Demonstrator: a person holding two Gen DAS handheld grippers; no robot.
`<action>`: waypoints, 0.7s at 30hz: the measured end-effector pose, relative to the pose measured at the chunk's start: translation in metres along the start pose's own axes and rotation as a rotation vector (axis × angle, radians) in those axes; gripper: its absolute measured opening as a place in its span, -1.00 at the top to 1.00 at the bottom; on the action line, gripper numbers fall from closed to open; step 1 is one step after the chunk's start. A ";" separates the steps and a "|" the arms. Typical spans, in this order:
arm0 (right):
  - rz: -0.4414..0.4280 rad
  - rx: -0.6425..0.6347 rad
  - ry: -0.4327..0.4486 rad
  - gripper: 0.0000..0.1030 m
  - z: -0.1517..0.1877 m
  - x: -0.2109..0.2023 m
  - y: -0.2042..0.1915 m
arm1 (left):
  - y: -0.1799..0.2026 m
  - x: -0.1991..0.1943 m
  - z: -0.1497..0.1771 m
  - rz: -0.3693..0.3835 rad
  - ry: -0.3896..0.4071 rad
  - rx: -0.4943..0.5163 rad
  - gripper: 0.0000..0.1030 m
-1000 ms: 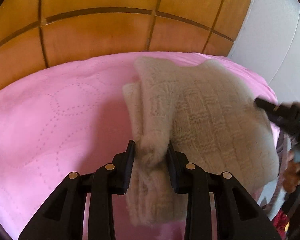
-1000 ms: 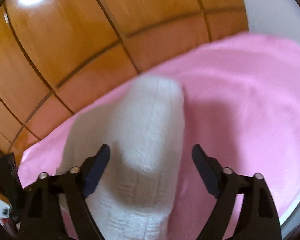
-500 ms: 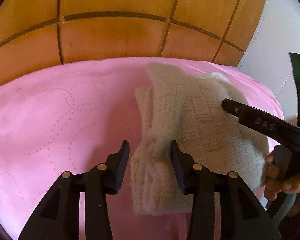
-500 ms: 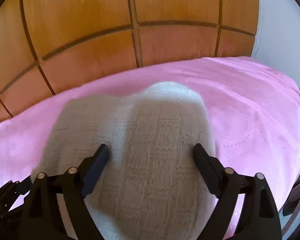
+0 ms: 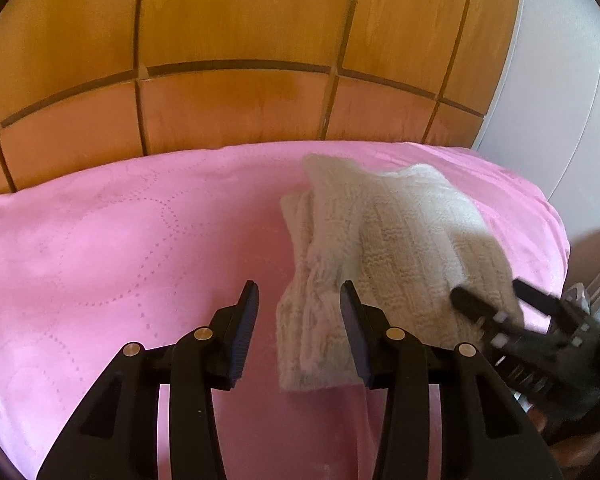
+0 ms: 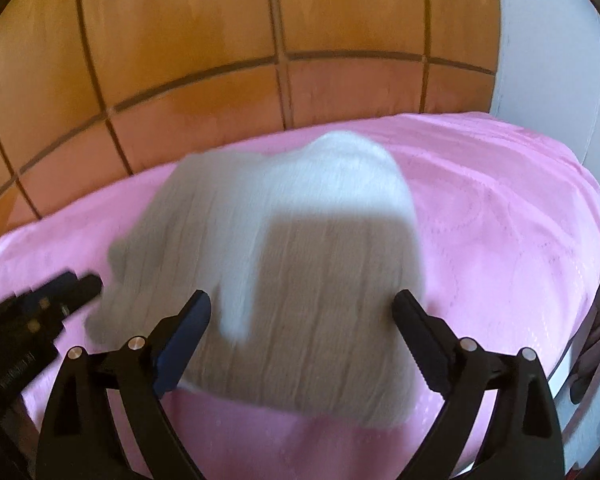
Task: Fold small clothes
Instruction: 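Release the folded sweater and withdraw both grippers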
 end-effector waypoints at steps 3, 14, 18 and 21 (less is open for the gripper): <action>0.027 -0.010 -0.010 -0.83 0.012 0.007 -0.003 | -0.001 -0.008 0.001 -0.023 0.013 0.002 0.00; 0.055 0.029 0.044 -0.95 0.019 -0.017 -0.008 | -0.016 -0.028 0.016 -0.086 0.038 -0.047 -0.43; 0.108 0.031 0.070 -0.95 0.029 -0.039 -0.010 | -0.021 -0.033 0.029 -0.120 0.031 -0.056 -0.52; 0.149 0.076 0.102 -0.95 0.037 -0.052 -0.005 | -0.019 -0.040 0.041 -0.152 0.037 -0.054 -0.55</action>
Point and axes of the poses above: each gripper's, at about its wrist camera, not at the fingertips, and x roughly the way its jaws point, y to its right, z to its underside, the point moved 5 cm from there along x, roughly the way its jaws point, and after that the axes turned 14 degrees about x, right-handed, at the moved point
